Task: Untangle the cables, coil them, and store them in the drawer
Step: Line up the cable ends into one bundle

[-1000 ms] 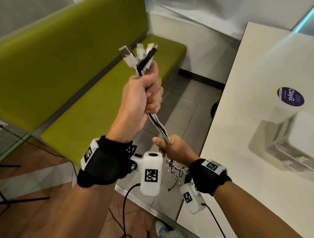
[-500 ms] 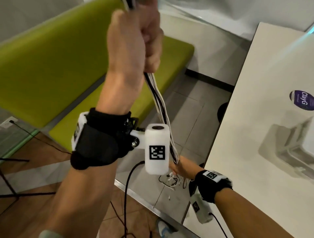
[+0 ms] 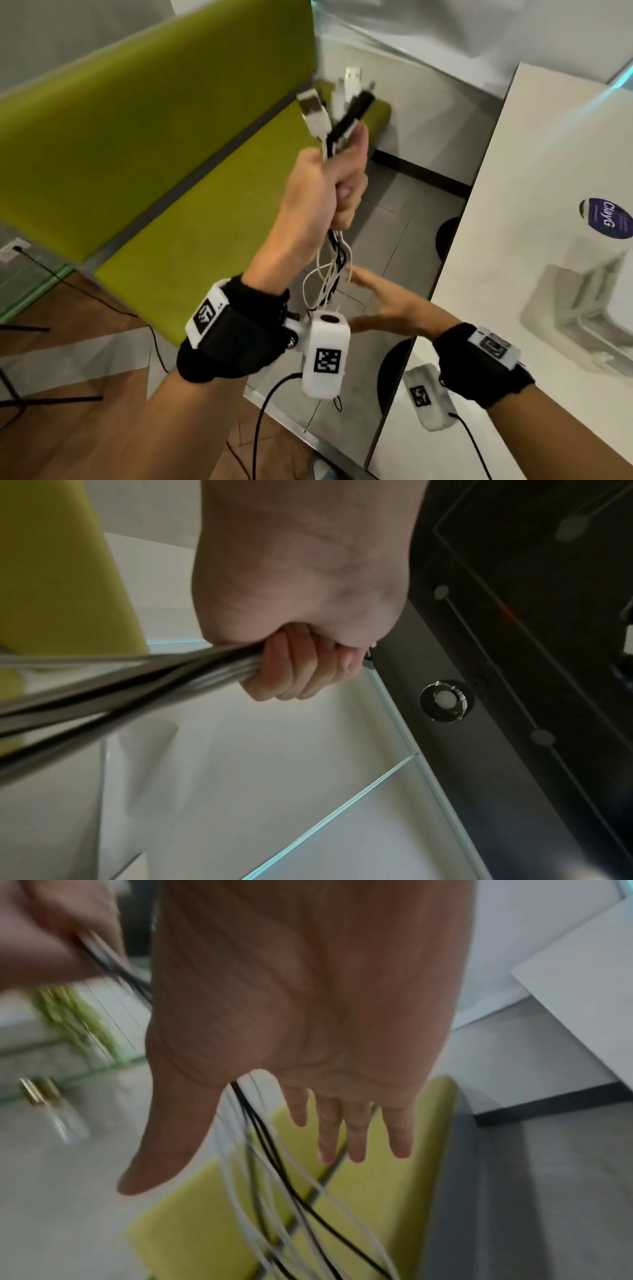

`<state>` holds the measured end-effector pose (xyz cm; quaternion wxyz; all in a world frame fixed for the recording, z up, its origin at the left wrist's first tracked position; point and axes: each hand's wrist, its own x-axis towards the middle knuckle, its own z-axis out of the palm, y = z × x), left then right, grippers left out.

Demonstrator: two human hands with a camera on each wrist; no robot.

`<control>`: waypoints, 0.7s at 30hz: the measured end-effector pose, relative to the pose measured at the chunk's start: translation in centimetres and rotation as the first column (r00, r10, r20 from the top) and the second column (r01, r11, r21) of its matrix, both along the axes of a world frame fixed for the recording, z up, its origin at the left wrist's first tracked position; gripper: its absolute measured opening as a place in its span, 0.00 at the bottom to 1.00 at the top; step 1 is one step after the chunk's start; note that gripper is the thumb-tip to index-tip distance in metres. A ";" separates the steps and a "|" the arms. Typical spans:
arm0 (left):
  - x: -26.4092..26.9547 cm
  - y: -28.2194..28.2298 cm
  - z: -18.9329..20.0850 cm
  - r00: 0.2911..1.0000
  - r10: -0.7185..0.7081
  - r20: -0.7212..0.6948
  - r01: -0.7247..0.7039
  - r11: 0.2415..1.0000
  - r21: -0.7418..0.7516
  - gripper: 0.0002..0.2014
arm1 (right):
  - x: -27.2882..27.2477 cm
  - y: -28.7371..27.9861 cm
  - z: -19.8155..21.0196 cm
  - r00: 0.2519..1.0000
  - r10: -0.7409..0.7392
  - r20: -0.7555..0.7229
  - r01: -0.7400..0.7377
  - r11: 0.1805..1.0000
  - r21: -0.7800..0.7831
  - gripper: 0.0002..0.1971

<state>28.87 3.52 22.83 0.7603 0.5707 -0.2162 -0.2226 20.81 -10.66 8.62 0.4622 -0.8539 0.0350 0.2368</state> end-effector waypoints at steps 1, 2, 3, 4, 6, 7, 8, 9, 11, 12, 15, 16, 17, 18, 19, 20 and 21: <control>-0.2 -0.2 -0.6 1.000 -0.006 0.000 0.006 0.999 0.041 0.25 | 0.1 -0.1 1.5 0.998 -0.017 0.064 0.016 1.000 0.008 0.56; -0.2 -0.4 -1.3 1.000 -0.008 0.013 0.006 0.996 0.088 0.23 | 0.1 -0.1 2.8 0.992 -0.024 0.125 0.020 0.999 0.031 0.55; -0.2 -0.5 -2.0 0.999 -0.004 0.041 -0.002 0.989 0.145 0.22 | 0.3 -0.2 3.8 0.982 -0.032 0.185 0.017 0.997 0.081 0.52; -0.1 -0.6 -2.8 0.997 -0.003 0.075 -0.013 0.979 0.206 0.23 | 0.3 -0.3 4.6 0.970 -0.051 0.238 0.011 0.986 0.167 0.48; -0.2 -0.6 -4.0 0.993 -0.027 0.112 -0.009 0.952 0.306 0.24 | 0.3 -0.3 6.2 0.938 -0.158 0.308 0.040 0.933 0.357 0.47; -0.3 -0.5 -4.4 0.993 -0.054 0.106 0.014 0.938 0.345 0.24 | 0.2 -0.2 6.8 0.924 -0.222 0.310 0.065 0.893 0.445 0.46; -0.4 -0.5 -4.9 0.992 -0.081 0.099 0.037 0.922 0.385 0.23 | 0.2 -0.1 7.3 0.915 -0.266 0.304 0.076 0.853 0.517 0.42; -0.4 -0.4 -5.3 0.990 -0.107 0.091 0.059 0.905 0.421 0.22 | 0.1 0.0 7.6 0.909 -0.294 0.296 0.083 0.822 0.563 0.36; -0.5 -0.4 -5.8 0.986 -0.135 0.102 0.071 0.878 0.474 0.22 | -0.3 0.6 8.0 0.911 -0.324 0.255 0.124 0.805 0.581 0.27; -0.6 -0.4 -5.8 0.982 -0.144 0.120 0.066 0.864 0.500 0.21 | -0.5 1.0 8.1 0.912 -0.329 0.244 0.143 0.813 0.564 0.28; -0.6 -0.5 -5.6 0.948 -0.221 0.230 0.029 0.777 0.629 0.19 | -0.9 1.7 7.8 0.906 -0.355 0.229 0.199 0.837 0.509 0.39; -0.6 -0.4 -5.5 0.919 -0.278 0.280 0.019 0.739 0.674 0.17 | -1.0 1.8 7.5 0.902 -0.375 0.211 0.218 0.821 0.527 0.40; -0.7 -0.3 -5.5 0.872 -0.349 0.342 -0.002 0.698 0.717 0.17 | -1.0 1.9 7.5 0.900 -0.389 0.196 0.227 0.804 0.550 0.42; -1.0 -0.3 -5.4 0.812 -0.423 0.402 -0.036 0.651 0.758 0.19 | -1.1 2.0 7.4 0.899 -0.396 0.187 0.236 0.798 0.554 0.48; -1.2 -0.2 -5.2 0.752 -0.478 0.454 -0.087 0.611 0.787 0.19 | -1.0 2.0 7.4 0.900 -0.395 0.182 0.244 0.805 0.540 0.55; -1.3 -0.1 -5.2 0.699 -0.513 0.498 -0.142 0.583 0.800 0.17 | -1.0 1.9 7.2 0.904 -0.384 0.186 0.245 0.824 0.510 0.61; -1.3 -0.1 -5.4 0.658 -0.539 0.526 -0.179 0.566 0.805 0.13 | -1.0 1.9 7.2 0.907 -0.373 0.195 0.243 0.842 0.482 0.63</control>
